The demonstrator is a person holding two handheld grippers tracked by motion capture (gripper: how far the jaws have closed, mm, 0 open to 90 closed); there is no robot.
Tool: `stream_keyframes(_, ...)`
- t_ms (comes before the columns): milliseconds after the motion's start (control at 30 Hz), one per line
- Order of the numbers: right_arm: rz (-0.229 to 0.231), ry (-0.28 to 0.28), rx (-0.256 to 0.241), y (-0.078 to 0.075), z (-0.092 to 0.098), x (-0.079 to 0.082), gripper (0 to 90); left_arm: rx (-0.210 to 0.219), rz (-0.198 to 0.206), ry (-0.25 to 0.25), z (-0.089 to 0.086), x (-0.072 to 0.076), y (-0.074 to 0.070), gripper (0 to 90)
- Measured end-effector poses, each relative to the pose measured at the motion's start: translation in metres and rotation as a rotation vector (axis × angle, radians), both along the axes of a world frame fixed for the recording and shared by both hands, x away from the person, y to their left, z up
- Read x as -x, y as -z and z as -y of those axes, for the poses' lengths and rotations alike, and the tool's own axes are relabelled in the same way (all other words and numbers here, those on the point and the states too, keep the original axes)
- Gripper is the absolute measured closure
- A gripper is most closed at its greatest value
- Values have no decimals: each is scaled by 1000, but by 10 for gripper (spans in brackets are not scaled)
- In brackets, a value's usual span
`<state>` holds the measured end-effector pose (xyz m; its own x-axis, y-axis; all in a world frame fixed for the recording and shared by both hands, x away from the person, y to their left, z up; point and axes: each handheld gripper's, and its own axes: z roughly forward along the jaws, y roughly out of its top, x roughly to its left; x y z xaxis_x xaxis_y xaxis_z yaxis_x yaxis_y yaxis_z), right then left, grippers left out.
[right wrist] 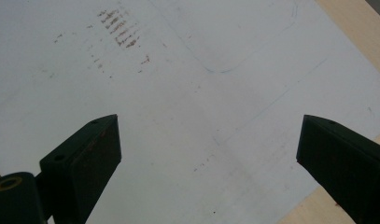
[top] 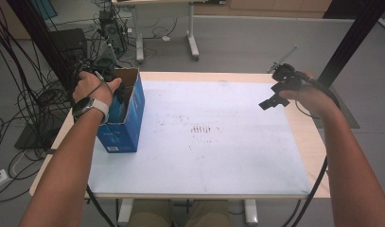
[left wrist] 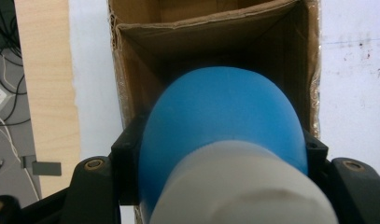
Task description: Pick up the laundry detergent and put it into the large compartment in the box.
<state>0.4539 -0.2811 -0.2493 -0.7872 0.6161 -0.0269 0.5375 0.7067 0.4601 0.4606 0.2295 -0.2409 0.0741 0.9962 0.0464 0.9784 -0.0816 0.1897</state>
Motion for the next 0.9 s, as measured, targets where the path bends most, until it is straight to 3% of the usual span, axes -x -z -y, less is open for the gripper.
stream_keyframes(267, -8, 3, 1, 3, 0, 0, 65, -4, 7, 3, 1, 0, 10, 382)
stream_keyframes(900, -23, 10, 5, 8, -1, 0, 65, 4, -21, 16, 1, -1, 38, 382)
